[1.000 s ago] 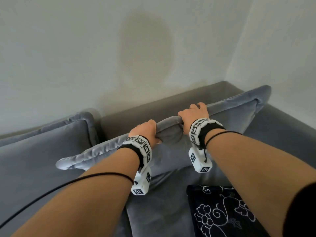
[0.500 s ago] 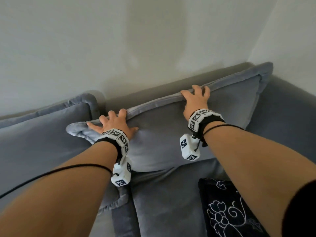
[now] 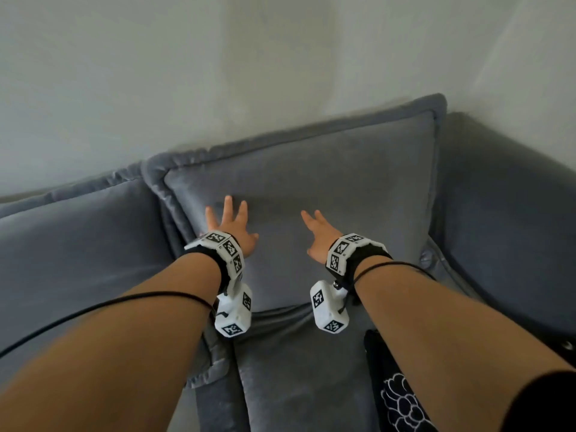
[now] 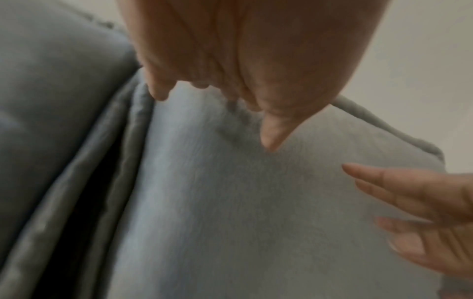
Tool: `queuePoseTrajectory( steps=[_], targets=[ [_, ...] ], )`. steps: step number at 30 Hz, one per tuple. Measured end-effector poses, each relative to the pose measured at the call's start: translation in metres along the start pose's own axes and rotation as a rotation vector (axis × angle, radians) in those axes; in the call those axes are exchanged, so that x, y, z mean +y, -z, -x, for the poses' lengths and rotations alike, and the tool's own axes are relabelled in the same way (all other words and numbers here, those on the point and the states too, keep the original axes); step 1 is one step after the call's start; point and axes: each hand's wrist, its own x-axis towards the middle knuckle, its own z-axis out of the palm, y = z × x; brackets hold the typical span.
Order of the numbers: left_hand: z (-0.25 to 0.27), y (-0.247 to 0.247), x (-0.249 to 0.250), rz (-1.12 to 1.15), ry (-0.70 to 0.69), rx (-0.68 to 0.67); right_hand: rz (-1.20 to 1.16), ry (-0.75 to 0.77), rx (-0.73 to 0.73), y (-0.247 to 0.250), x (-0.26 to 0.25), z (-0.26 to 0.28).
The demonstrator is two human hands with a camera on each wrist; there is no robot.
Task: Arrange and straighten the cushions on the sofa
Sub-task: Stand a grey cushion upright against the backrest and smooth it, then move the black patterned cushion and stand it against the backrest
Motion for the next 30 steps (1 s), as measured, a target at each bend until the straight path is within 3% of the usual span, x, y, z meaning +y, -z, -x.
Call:
queuePoseTrajectory(
  steps=[7,15,22,30],
  targets=[
    [0.019,-0.041,0.003,0.011,-0.011,-0.178,0.005,-0.063,0.015,-0.02,0.029,0.009],
    [0.043,-0.037,0.044,0.006,-0.155,-0.178,-0.072,-0.129,0.056,-0.023,0.056,0.054],
    [0.088,-0.024,0.119,0.025,-0.284,-0.173,-0.198,-0.257,0.182,-0.01,0.115,0.12],
    [0.171,-0.053,0.242,-0.01,-0.54,-0.234,-0.345,-0.492,0.348,-0.014,0.216,0.235]
  ],
)
